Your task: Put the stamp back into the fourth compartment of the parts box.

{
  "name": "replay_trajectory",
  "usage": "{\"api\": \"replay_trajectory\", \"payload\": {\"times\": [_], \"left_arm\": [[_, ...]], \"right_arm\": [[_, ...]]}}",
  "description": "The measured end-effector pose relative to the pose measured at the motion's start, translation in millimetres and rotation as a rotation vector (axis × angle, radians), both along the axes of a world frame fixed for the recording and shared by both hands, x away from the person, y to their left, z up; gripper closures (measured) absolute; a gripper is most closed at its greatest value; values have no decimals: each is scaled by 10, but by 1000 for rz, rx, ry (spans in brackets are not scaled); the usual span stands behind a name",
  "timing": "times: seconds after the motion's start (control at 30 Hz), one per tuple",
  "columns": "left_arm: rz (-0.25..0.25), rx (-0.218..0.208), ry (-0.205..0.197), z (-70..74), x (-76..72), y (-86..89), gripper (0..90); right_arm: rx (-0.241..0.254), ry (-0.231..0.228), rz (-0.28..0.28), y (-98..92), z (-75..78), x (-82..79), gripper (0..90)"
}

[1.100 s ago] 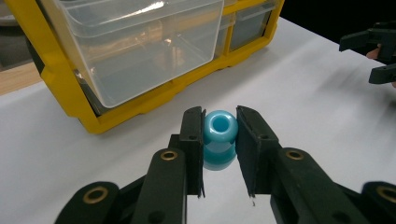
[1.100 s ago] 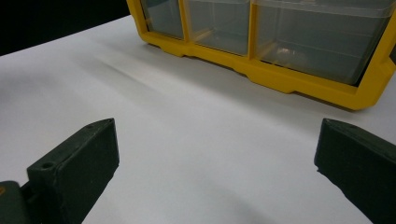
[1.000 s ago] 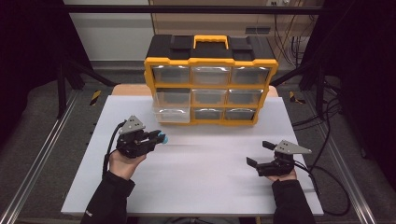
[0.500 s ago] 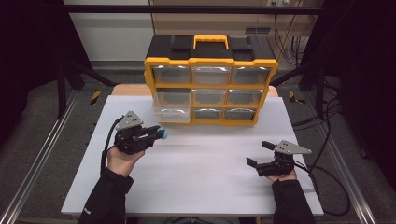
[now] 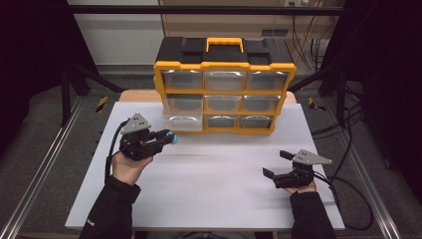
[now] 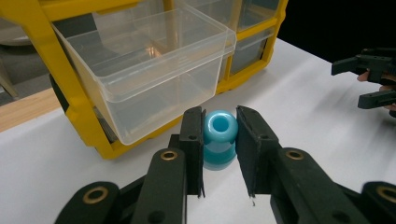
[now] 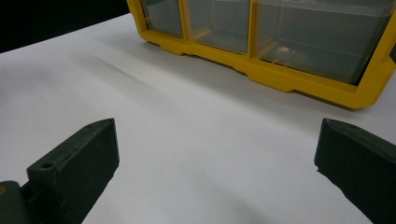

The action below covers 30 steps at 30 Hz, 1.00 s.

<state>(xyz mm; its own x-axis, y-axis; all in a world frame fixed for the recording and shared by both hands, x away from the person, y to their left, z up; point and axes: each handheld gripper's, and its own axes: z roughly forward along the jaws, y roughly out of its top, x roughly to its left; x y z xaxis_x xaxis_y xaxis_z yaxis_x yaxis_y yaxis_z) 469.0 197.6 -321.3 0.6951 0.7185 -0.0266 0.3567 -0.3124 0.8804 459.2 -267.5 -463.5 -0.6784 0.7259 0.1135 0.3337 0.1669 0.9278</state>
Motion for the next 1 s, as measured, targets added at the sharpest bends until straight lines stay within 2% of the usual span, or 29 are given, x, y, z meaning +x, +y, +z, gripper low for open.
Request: {"api": "replay_trajectory", "payload": {"times": [0.57,1.0], "left_arm": [[-3,10,-25,191,27,-27,722],[5,13,-28,296,89,-42,722]], "right_arm": [[1,-2,0,0,1,-1,5],[2,-3,0,-2,2,-1,5]]}}
